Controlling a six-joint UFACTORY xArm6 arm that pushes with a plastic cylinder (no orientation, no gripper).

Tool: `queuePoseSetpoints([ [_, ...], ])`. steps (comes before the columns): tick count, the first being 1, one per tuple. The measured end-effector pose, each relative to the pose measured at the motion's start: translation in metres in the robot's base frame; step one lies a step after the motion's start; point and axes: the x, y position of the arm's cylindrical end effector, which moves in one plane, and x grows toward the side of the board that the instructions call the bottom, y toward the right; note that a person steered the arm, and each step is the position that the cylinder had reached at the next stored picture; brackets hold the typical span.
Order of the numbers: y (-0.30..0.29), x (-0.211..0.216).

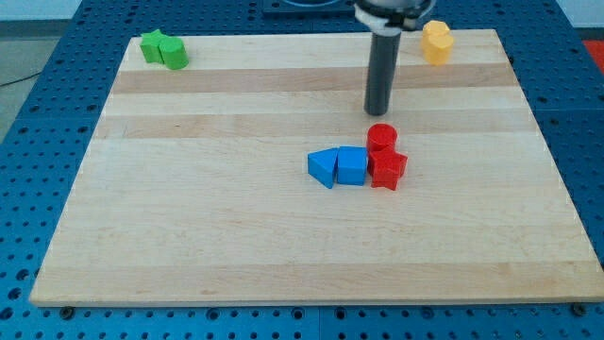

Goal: Move the red circle above the red star

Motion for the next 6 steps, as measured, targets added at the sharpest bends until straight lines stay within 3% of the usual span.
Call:
queuePoseSetpoints([
  [1,0.069,0.007],
  [2,0.065,0.02],
  [4,-0.041,0.039],
  [6,-0.064,0.079],
])
